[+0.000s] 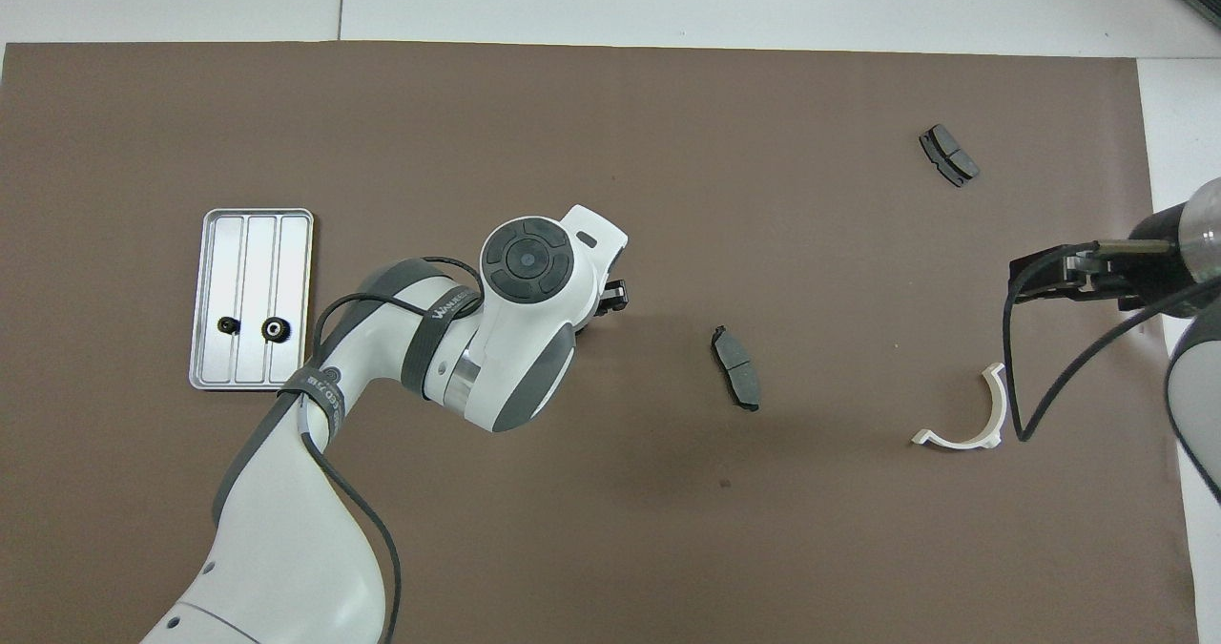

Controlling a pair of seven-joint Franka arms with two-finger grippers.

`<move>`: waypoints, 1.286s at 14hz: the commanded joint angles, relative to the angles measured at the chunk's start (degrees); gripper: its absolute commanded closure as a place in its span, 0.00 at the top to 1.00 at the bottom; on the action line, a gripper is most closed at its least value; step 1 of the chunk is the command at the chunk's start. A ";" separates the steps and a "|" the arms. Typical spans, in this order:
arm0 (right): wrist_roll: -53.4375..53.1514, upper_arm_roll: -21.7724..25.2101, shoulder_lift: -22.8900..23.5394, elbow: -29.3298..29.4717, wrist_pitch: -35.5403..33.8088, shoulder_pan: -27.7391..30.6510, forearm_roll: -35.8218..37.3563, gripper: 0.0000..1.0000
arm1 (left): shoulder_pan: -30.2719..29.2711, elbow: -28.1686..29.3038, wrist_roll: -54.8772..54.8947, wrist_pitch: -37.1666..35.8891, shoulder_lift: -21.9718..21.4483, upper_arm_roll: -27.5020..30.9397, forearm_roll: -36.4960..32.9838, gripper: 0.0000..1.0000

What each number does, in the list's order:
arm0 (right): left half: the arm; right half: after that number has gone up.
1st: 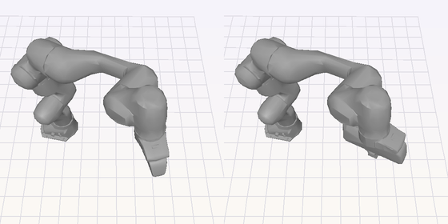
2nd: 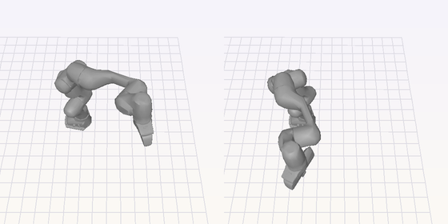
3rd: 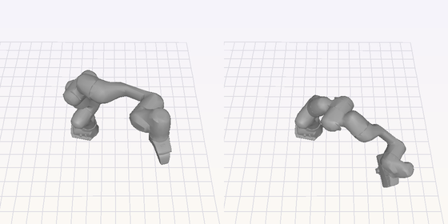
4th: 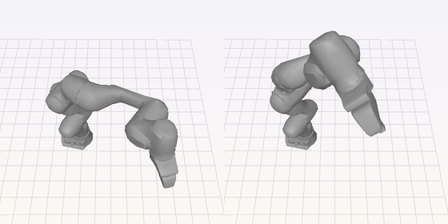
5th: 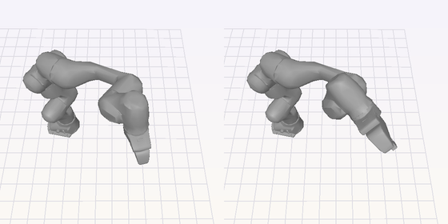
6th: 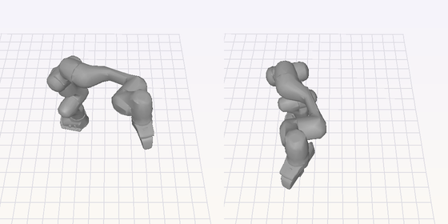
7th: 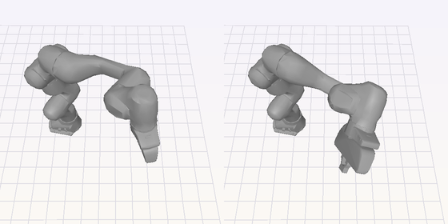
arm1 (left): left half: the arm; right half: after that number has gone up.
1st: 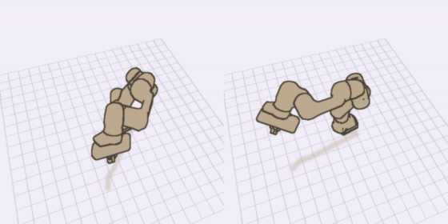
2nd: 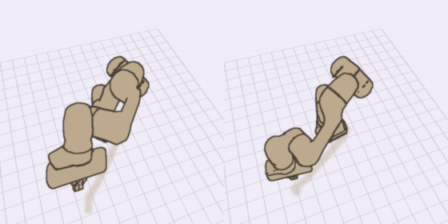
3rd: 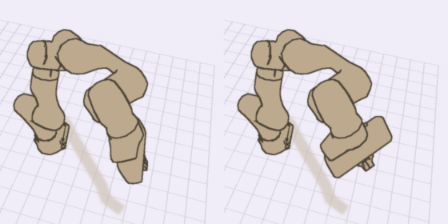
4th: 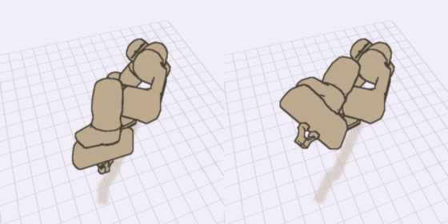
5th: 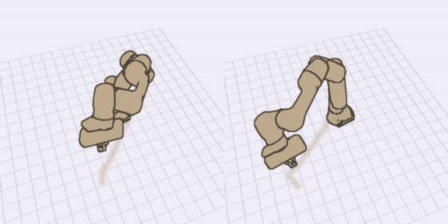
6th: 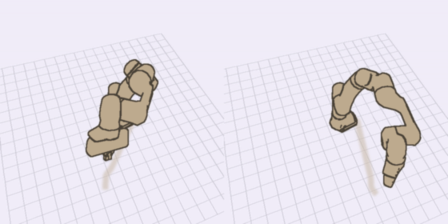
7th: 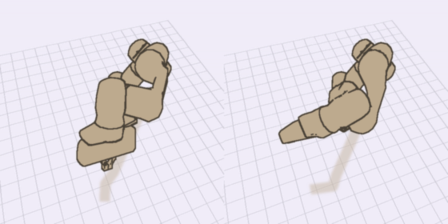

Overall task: Place bearing gear from tray to pile
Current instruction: 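Carry the gear to mid-table with the left gripper and release it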

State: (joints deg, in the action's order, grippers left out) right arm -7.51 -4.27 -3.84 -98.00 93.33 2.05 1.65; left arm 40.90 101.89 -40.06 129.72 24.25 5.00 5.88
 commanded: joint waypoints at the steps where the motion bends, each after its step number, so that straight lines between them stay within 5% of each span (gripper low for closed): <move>1: -0.49 -0.65 -0.91 -2.46 3.17 0.41 -0.51 1.00 | -1.87 -1.70 0.15 -1.39 -0.77 1.41 -1.05 1.00; 5: -6.71 -0.65 1.11 -3.60 6.68 -5.02 -0.60 1.00 | -13.10 -1.70 13.22 -11.48 -8.85 2.56 -0.78 1.00; 9: -14.27 -0.65 6.11 -3.52 13.09 -11.79 -0.60 1.00 | -23.74 -0.30 27.63 -15.81 -11.15 2.56 -0.78 1.00; 13: -24.20 -0.65 13.93 -2.99 20.73 -19.44 -0.07 1.00 | -28.59 6.72 30.39 -12.66 -13.96 2.65 -0.78 1.00; 18: -32.82 -0.65 21.93 -1.24 29.35 -26.65 0.63 1.00 | -31.49 22.28 29.69 0.53 -19.23 2.73 -0.78 0.95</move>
State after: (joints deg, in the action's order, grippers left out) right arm -37.06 -5.00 15.51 -101.44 120.96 -22.63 1.48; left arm 11.61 116.92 -10.12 126.59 9.91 8.29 5.71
